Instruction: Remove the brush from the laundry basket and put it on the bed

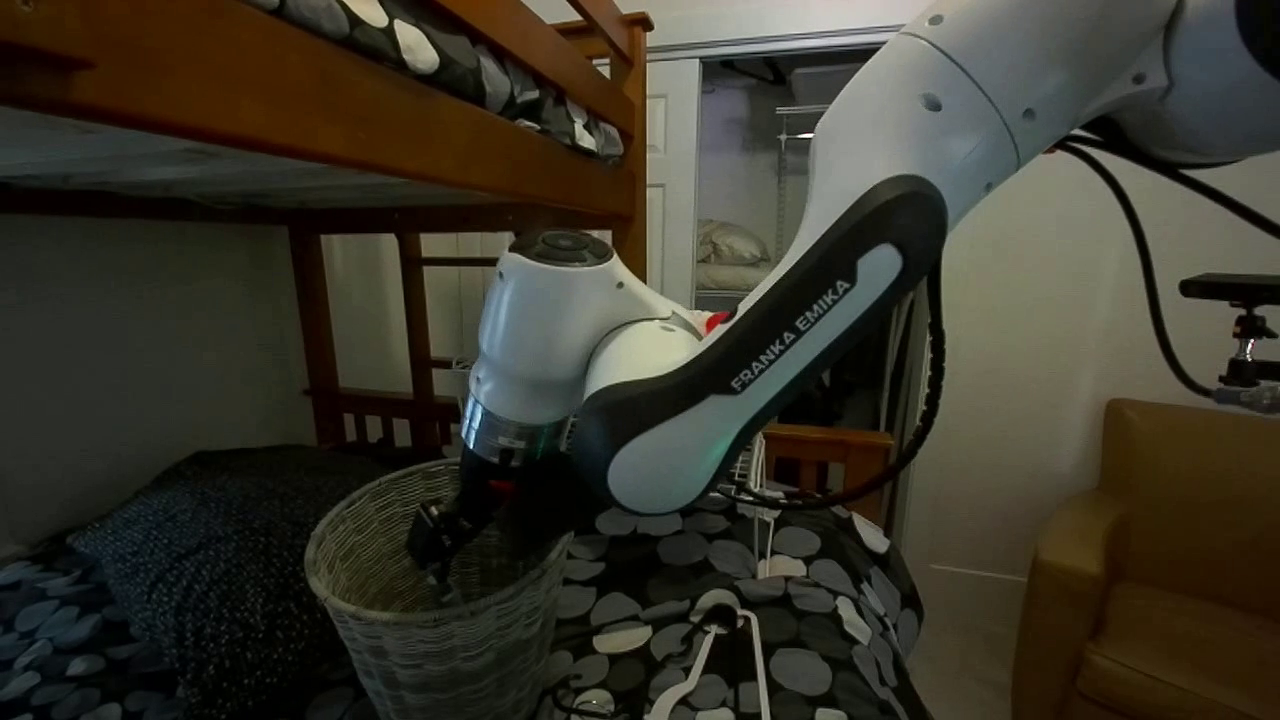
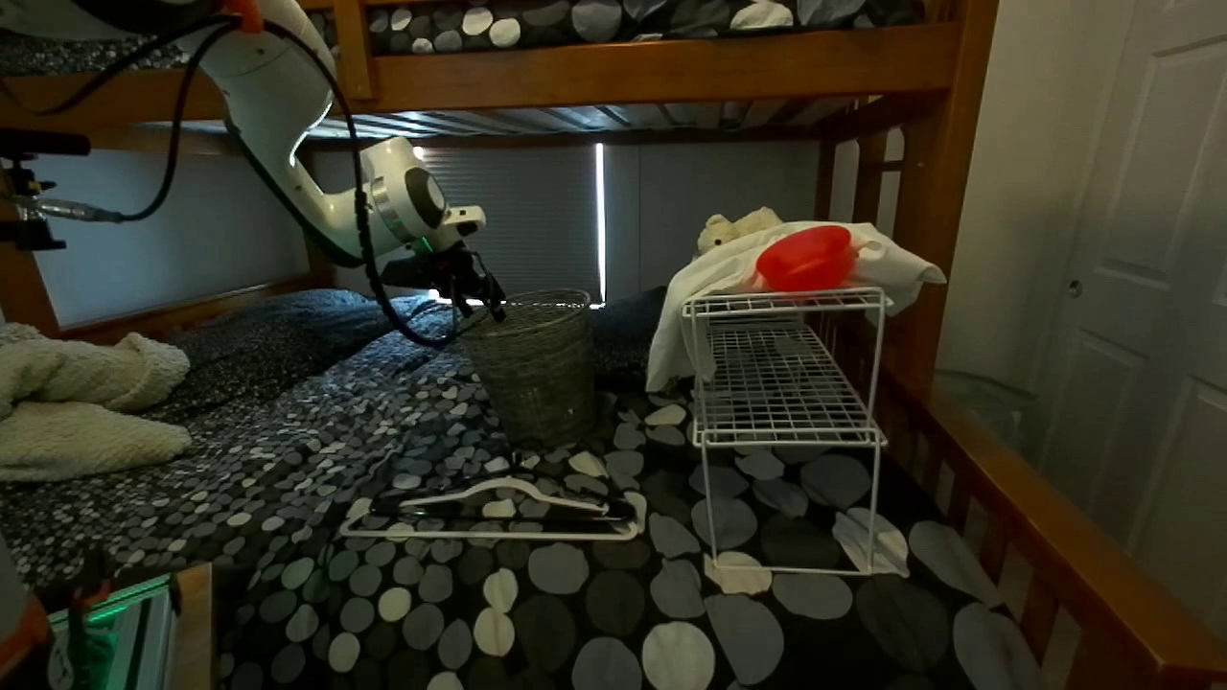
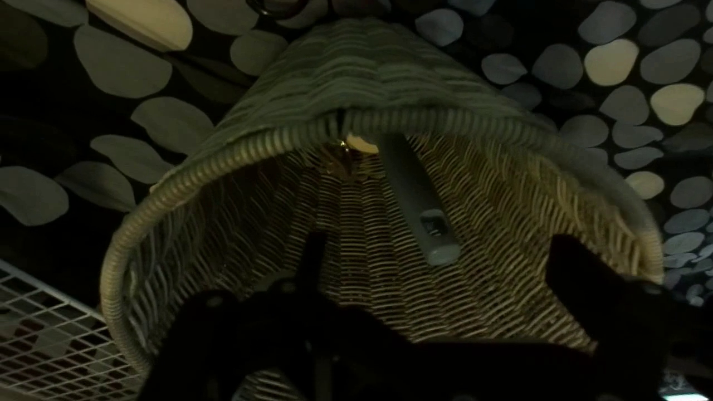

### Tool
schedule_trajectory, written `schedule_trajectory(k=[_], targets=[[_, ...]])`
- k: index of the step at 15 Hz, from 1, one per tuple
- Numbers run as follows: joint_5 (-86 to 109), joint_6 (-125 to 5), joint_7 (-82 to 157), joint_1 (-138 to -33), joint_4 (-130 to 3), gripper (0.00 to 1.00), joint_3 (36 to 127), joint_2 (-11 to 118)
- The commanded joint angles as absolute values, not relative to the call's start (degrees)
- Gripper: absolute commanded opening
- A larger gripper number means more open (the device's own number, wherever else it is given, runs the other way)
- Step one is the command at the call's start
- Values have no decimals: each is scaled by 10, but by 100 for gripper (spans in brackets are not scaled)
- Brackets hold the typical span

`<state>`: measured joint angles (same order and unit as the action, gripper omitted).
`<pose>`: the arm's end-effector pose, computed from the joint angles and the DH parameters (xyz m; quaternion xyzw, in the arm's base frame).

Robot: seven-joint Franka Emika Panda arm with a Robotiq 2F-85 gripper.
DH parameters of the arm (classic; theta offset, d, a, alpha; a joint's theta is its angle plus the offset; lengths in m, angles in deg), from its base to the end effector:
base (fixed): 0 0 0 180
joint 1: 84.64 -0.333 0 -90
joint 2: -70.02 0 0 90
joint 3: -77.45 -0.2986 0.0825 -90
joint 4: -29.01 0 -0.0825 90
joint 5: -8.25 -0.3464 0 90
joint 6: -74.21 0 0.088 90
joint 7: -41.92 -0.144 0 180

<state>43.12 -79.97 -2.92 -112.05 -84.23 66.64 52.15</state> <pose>0.4853 0.3874 0.3298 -0.9518 -0.1732 -0.2528 0.0151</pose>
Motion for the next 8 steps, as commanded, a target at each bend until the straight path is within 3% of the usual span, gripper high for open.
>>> schedule_trajectory(k=[1, 8], targets=[[516, -787, -72, -1153, -778, 100, 703, 460], [529, -754, -47, -1193, -676, 97, 728, 371]])
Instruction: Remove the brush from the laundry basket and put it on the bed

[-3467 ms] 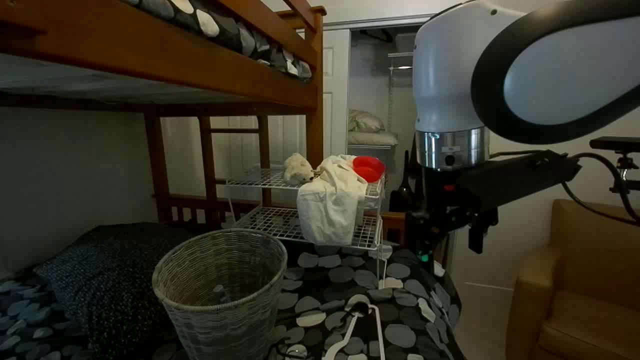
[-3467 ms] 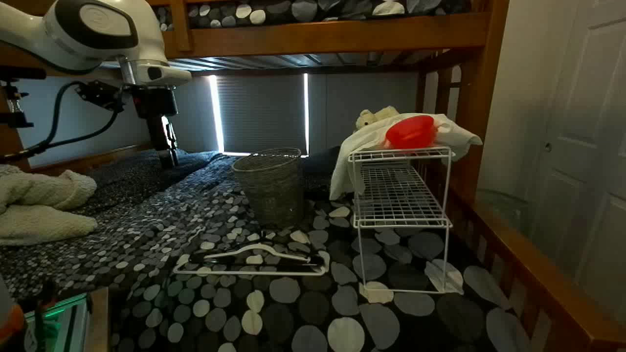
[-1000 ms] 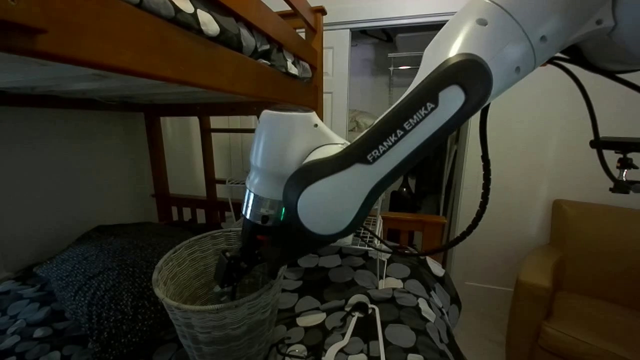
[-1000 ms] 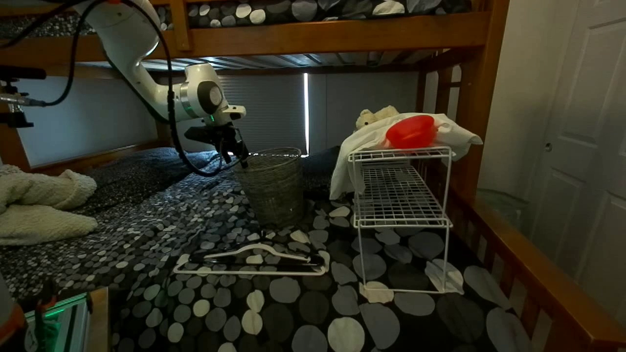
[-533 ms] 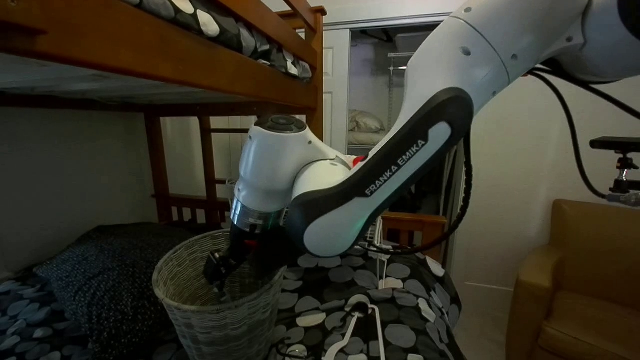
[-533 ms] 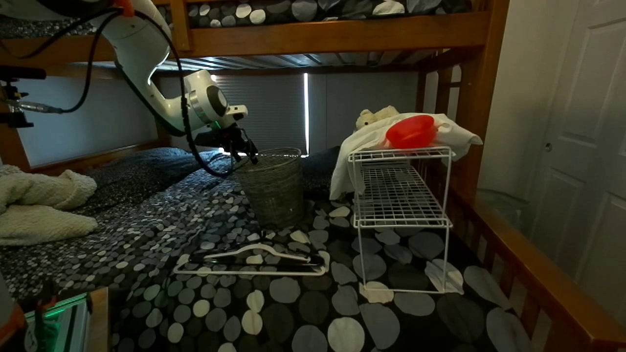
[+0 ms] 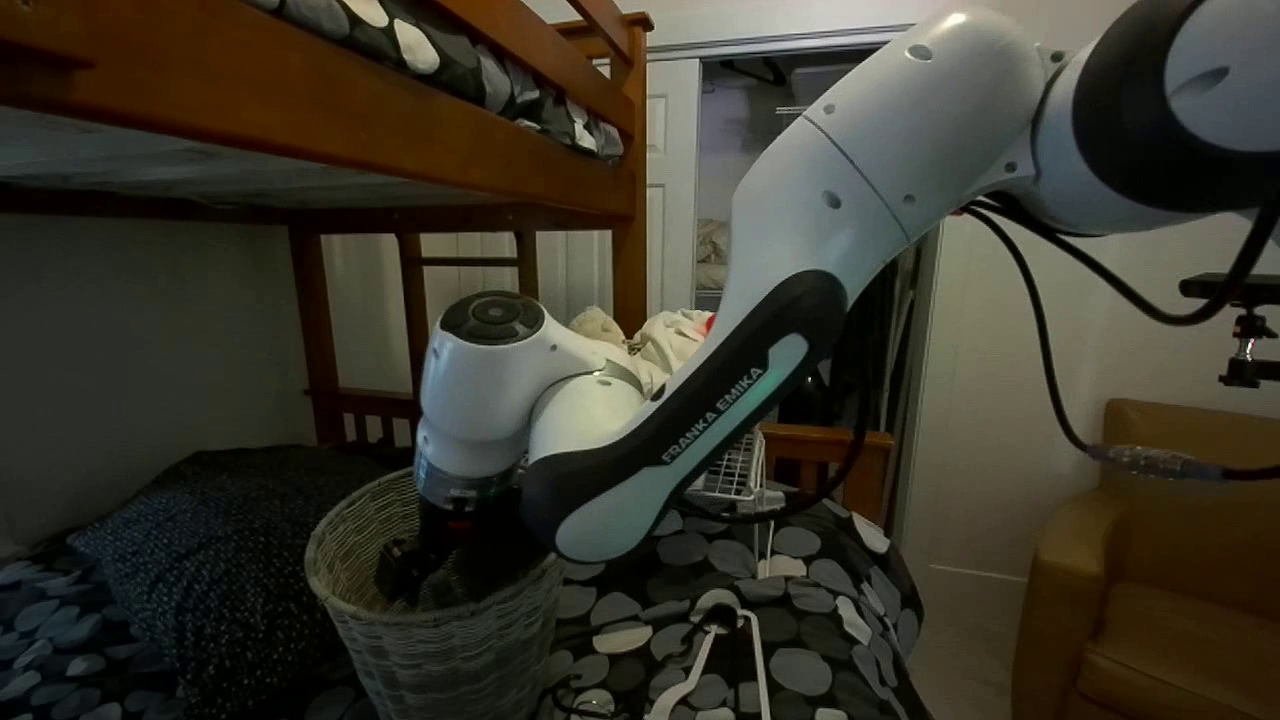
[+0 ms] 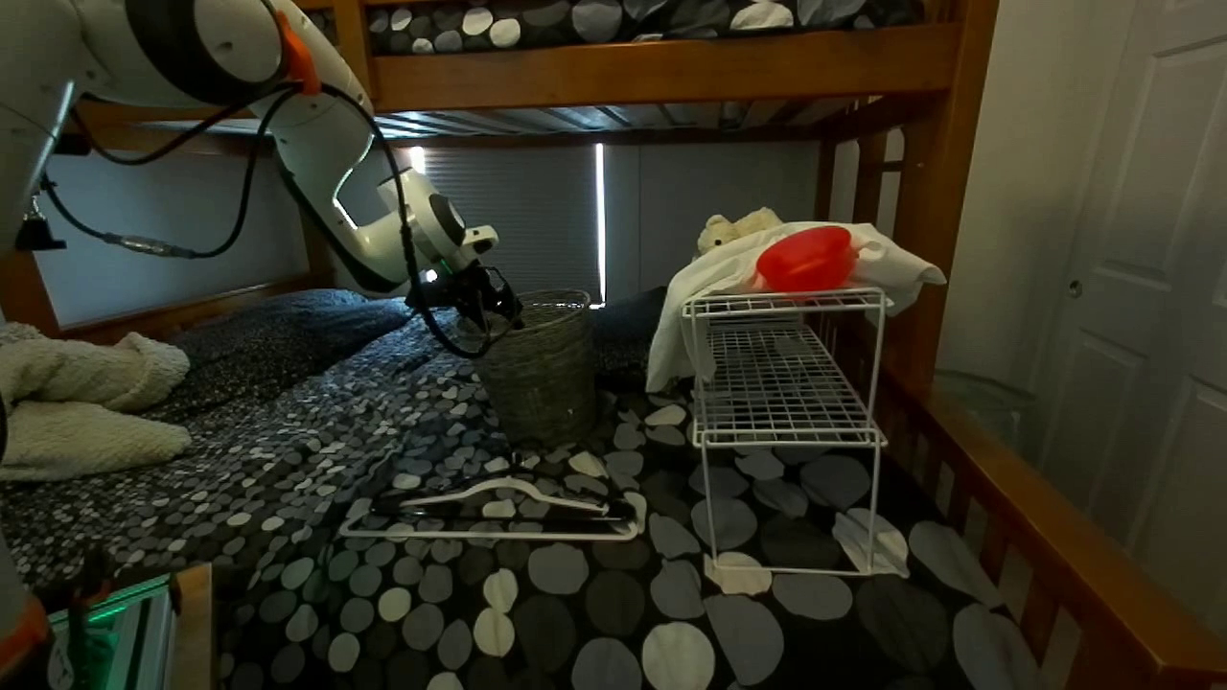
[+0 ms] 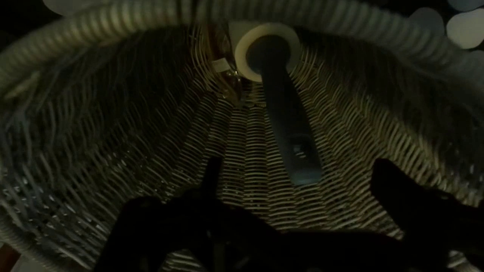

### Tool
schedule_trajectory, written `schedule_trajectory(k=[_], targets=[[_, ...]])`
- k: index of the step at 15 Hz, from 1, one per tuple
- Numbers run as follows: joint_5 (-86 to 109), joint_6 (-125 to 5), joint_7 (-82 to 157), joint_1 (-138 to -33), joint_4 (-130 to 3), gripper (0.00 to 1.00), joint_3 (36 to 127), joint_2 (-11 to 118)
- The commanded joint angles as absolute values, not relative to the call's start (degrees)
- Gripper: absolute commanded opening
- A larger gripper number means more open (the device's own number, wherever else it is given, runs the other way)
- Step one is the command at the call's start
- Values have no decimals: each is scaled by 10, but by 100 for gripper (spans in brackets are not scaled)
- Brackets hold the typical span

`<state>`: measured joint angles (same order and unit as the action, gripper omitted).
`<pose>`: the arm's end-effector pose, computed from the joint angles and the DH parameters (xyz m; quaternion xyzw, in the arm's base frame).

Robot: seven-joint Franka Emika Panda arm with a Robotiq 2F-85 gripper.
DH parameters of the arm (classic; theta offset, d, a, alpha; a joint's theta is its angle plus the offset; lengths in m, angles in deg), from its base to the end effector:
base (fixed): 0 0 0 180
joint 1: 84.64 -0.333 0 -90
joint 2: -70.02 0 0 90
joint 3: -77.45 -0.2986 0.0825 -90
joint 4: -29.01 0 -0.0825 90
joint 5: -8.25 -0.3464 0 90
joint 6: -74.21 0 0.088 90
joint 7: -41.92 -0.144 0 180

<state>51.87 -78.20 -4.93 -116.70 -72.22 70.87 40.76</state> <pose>0.5219 0.4178 0.2903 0.9370 0.2119 0.2763 0.0274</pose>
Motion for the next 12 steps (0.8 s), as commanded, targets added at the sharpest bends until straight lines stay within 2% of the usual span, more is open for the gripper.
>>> schedule_trajectory(k=[1, 2, 3, 5, 7, 8, 12], targets=[[530, -746, -50, -1201, -666, 80, 734, 363], [531, -737, -53, -1209, -655, 73, 741, 357], [530, -731, -55, -1215, -646, 71, 746, 352], [528, -720, -53, -1224, -629, 53, 754, 340], [526, -714, -50, -1230, -614, 46, 760, 328], [524, -708, -50, -1233, -608, 30, 762, 323], [521, -689, -57, -1245, -595, 1, 768, 320]])
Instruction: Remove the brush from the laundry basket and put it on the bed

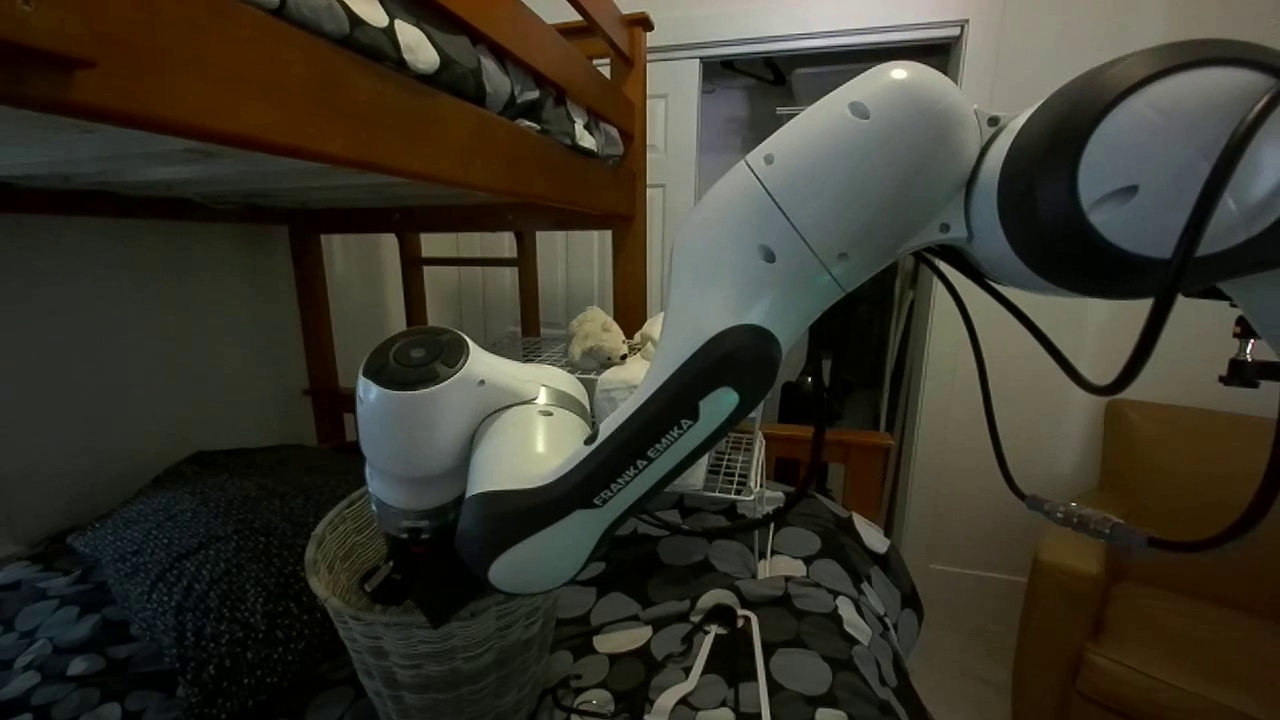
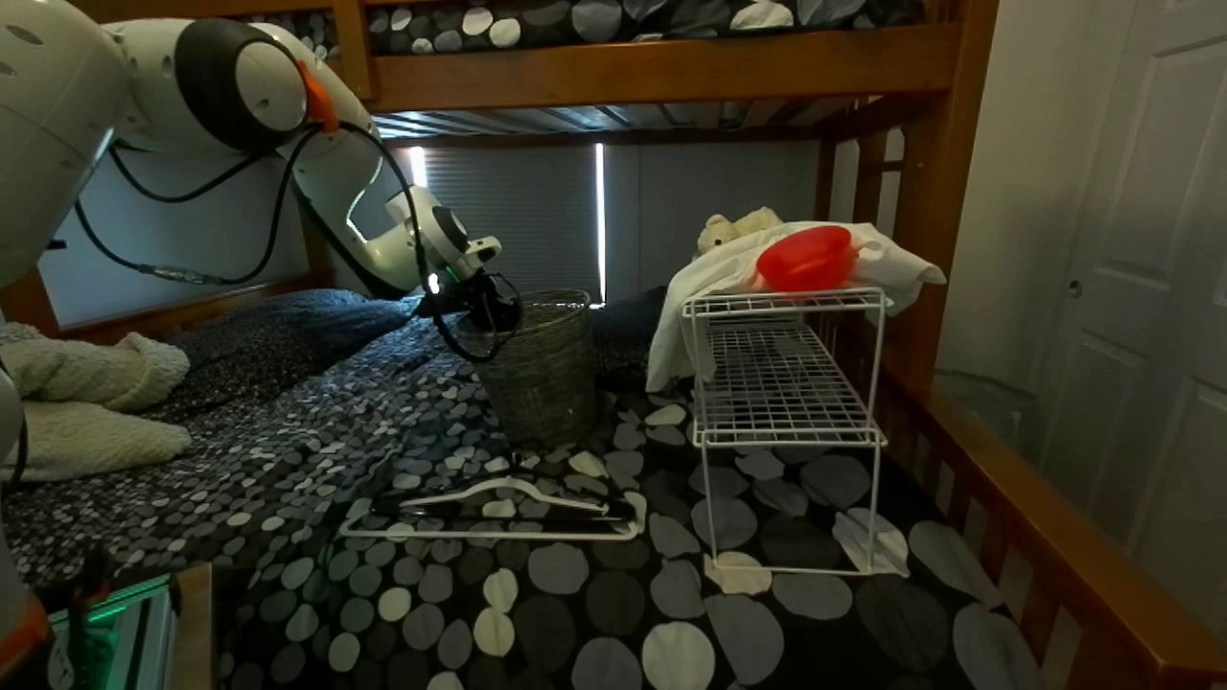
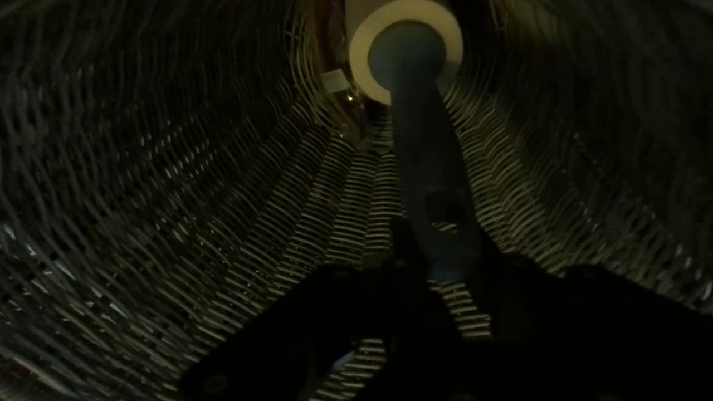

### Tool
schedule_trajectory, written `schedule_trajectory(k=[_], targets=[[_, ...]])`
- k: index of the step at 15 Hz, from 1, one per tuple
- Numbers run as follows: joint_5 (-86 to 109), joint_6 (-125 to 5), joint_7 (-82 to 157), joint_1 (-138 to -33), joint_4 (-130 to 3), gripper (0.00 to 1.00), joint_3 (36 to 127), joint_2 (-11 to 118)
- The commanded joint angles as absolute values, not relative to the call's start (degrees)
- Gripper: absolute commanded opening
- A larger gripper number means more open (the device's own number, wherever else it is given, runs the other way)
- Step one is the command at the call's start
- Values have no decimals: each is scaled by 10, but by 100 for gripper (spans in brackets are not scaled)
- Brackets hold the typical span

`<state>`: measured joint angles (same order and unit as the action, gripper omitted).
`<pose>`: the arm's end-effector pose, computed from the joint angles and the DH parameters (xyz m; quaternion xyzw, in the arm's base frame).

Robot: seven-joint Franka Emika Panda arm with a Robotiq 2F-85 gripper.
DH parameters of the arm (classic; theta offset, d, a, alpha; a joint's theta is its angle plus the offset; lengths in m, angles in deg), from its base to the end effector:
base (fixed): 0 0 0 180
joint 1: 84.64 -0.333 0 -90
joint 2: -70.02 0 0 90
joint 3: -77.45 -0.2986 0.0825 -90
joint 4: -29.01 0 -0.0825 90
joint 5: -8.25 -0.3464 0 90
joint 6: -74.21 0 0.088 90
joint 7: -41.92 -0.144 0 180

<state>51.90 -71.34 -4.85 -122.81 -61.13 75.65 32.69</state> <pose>0.5437 0.4435 0.2676 0.9341 0.2103 0.2774 0.0786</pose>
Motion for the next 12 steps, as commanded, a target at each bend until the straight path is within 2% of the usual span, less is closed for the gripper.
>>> schedule_trajectory(k=[1, 12], targets=[[521, -688, -62, -1248, -602, 6, 768, 330], [440, -695, -90, -1207, -722, 6, 739, 531]])
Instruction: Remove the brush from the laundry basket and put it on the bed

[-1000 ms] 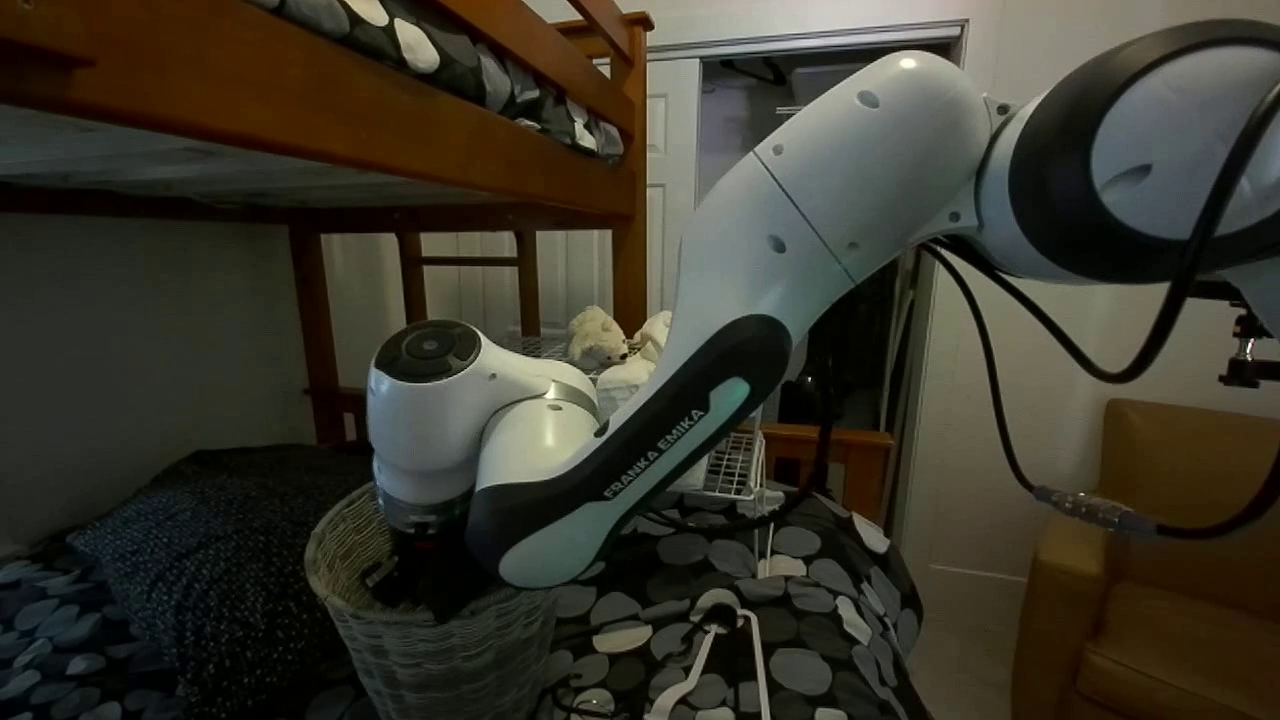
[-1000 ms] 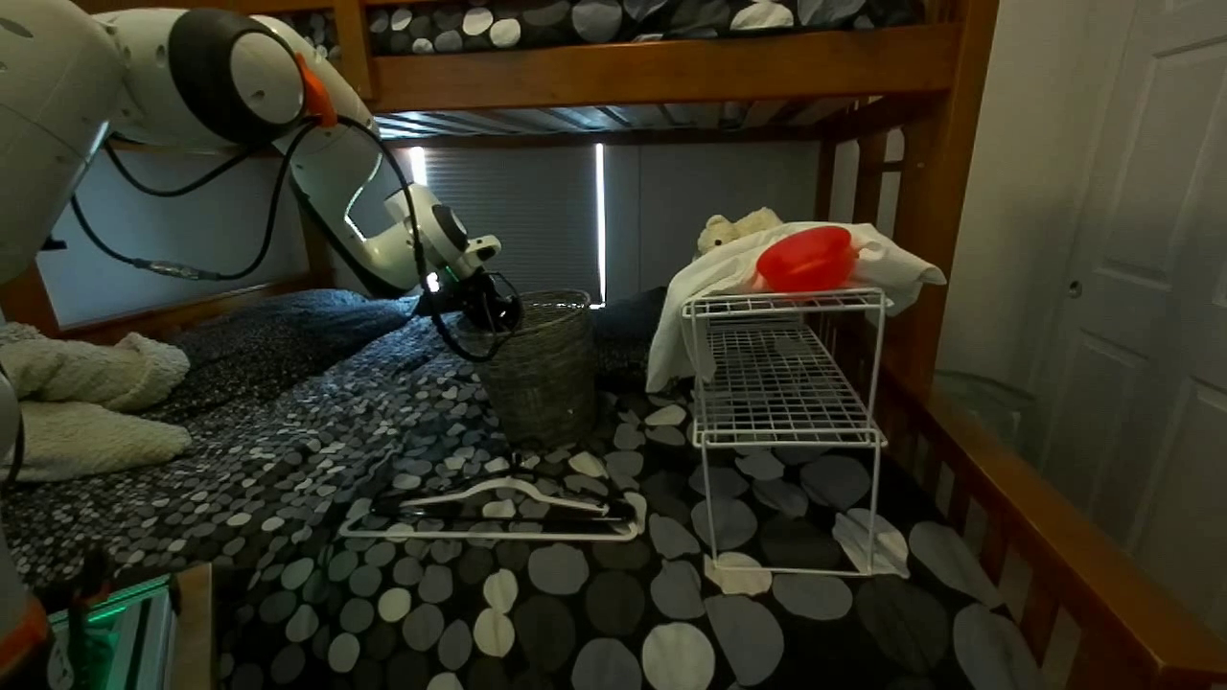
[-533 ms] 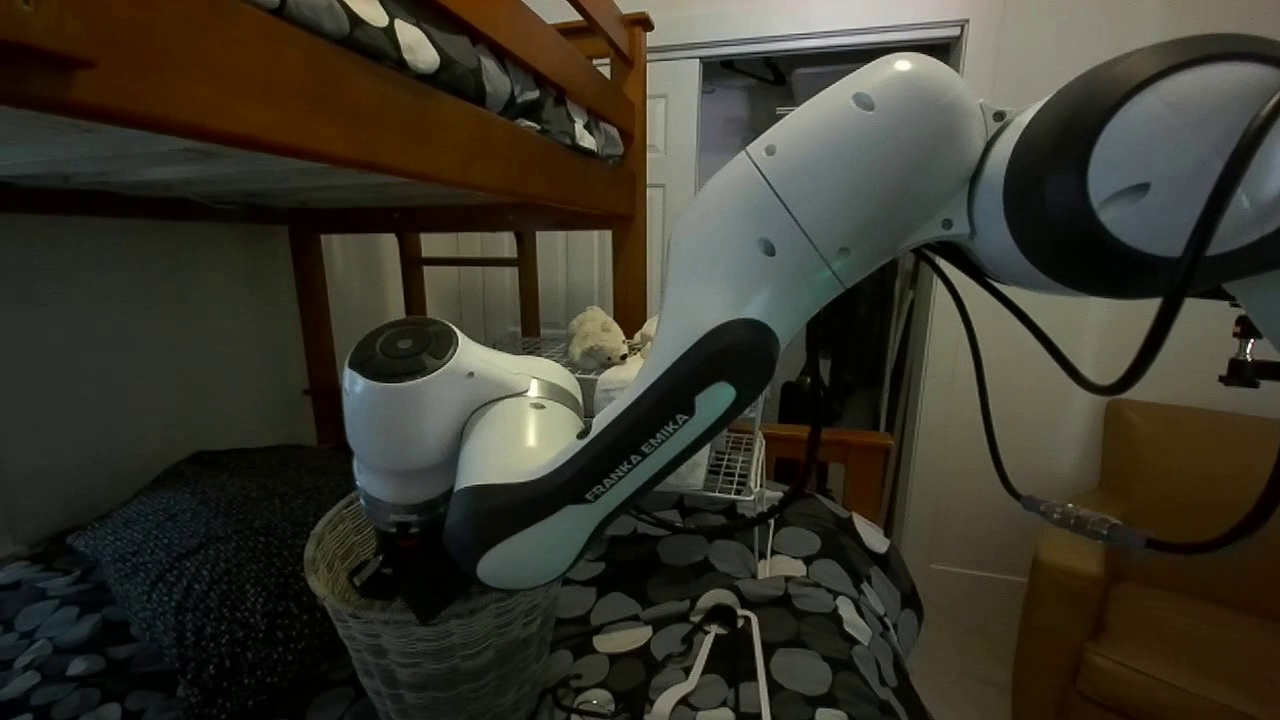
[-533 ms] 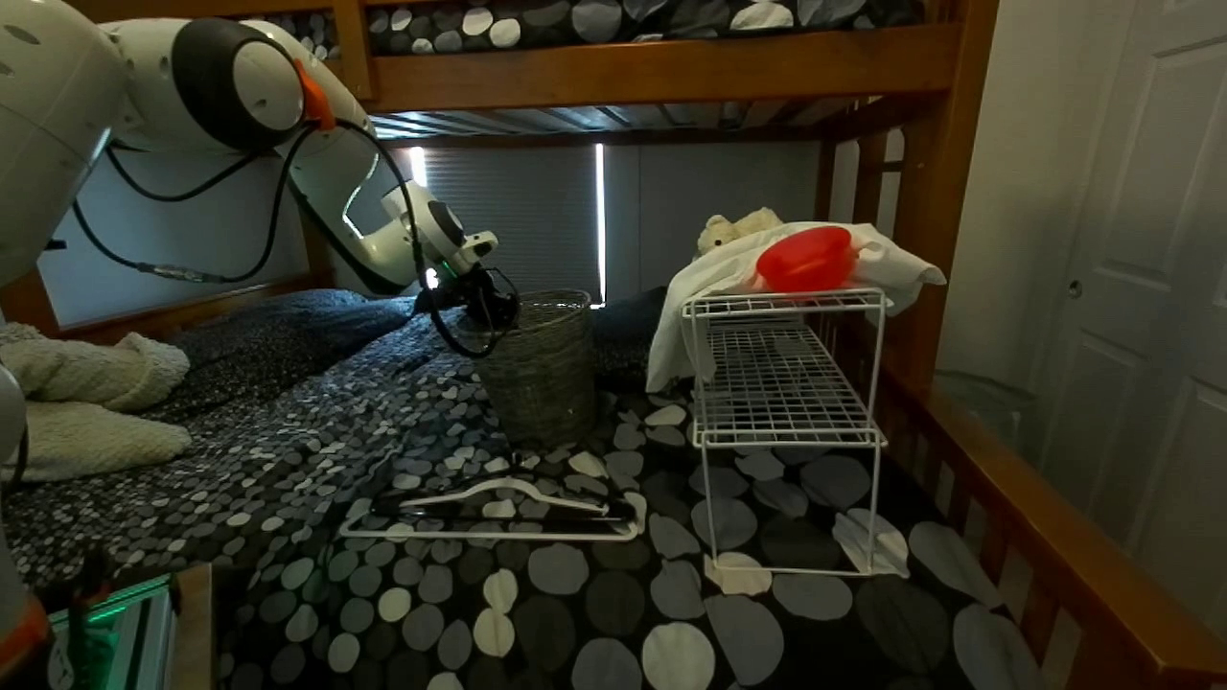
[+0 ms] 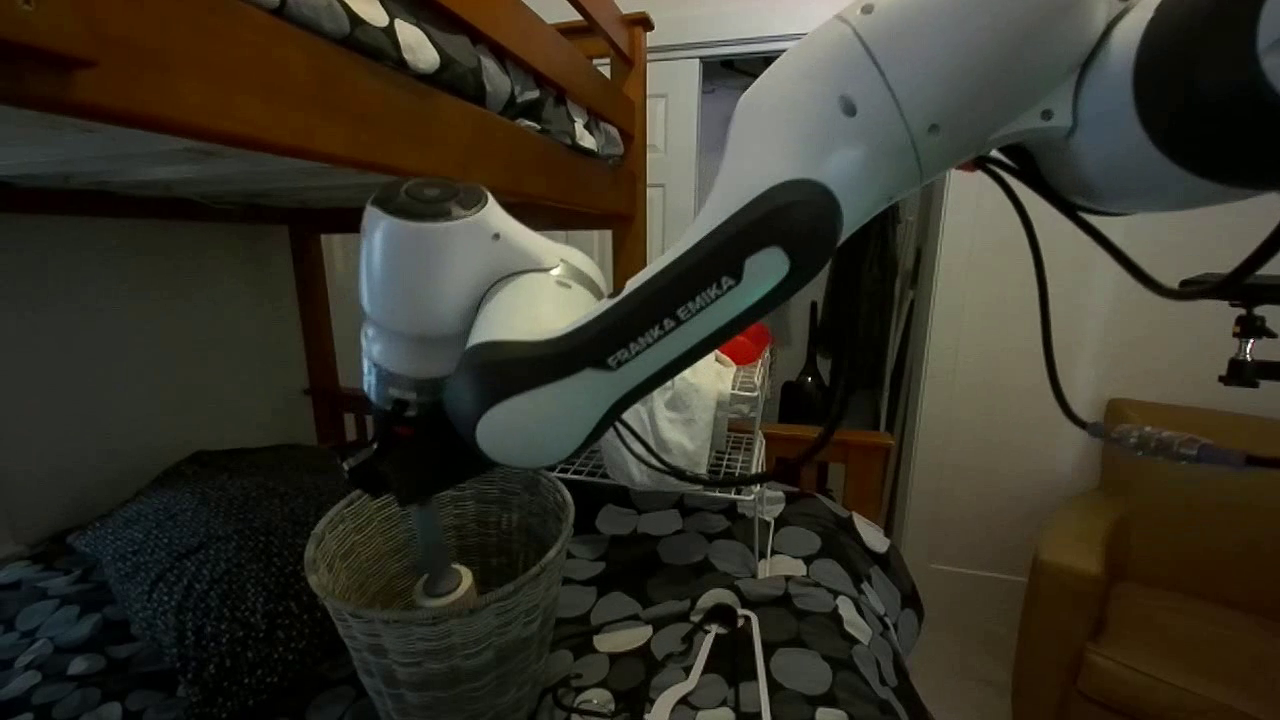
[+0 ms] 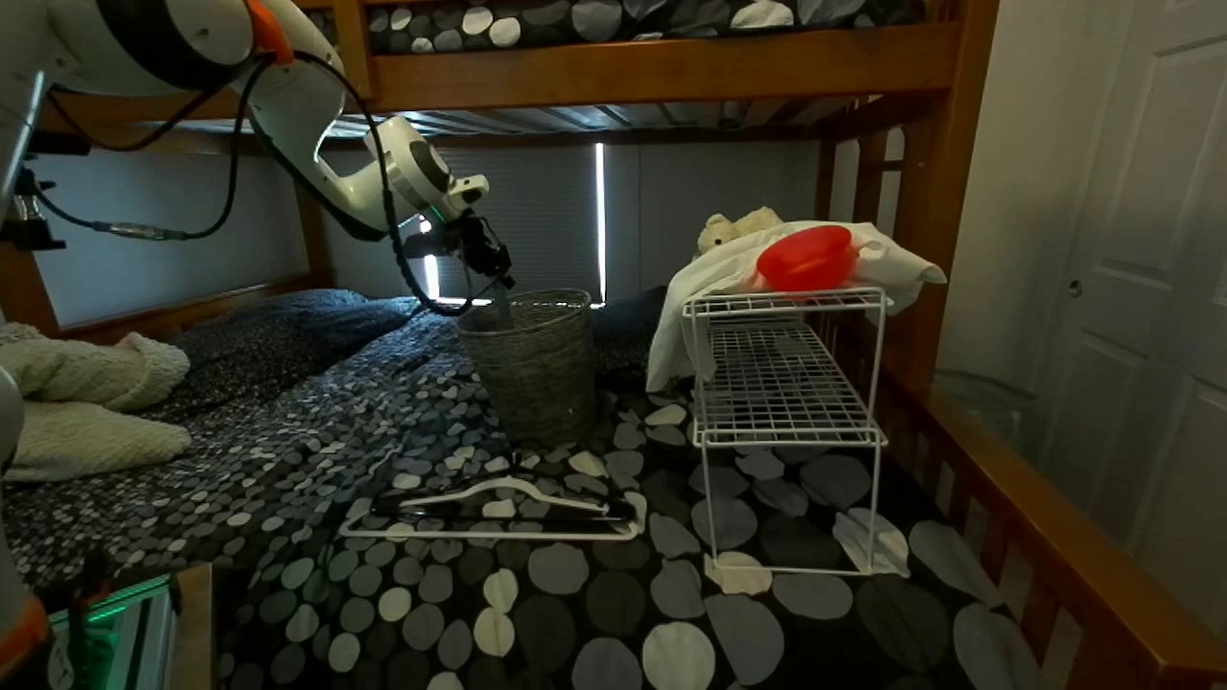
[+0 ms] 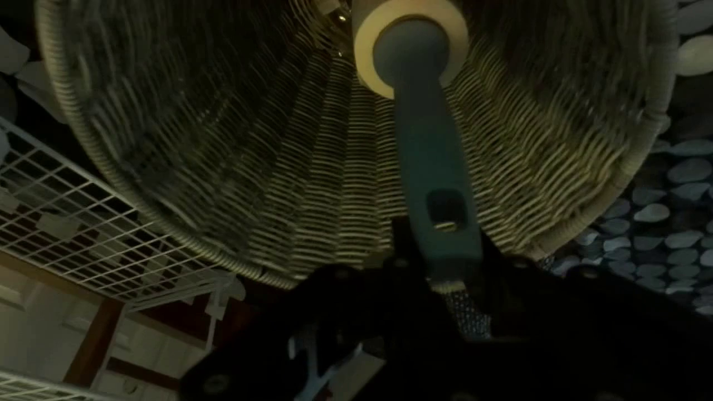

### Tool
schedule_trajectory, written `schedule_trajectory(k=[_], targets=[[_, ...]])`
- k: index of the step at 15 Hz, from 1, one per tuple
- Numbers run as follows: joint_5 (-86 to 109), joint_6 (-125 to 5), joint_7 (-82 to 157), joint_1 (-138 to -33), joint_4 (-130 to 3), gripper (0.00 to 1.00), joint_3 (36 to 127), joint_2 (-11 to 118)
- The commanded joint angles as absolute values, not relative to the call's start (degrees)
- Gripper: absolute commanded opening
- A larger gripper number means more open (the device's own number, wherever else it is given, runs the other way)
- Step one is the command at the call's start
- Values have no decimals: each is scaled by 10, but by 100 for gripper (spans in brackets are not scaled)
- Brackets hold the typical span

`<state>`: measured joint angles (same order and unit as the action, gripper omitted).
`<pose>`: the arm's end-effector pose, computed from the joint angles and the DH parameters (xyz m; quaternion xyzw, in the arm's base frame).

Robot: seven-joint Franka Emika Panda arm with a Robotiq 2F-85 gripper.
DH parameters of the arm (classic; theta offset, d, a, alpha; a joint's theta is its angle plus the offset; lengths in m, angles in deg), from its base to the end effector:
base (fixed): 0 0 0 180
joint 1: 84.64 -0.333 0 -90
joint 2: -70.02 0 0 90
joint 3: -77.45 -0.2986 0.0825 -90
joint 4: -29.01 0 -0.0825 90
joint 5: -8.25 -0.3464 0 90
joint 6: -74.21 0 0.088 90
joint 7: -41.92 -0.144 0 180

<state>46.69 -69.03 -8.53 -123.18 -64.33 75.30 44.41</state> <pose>0.5298 0.4384 0.3791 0.9402 0.1335 0.3122 0.0258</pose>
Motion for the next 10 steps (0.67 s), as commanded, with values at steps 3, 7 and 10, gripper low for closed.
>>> schedule_trajectory(k=[3, 7, 10], targets=[[387, -723, -52, -1175, -780, 6, 705, 609], [331, -756, -2, -1140, -868, 6, 657, 717], [281, -791, 43, -1115, -946, 6, 619, 810]])
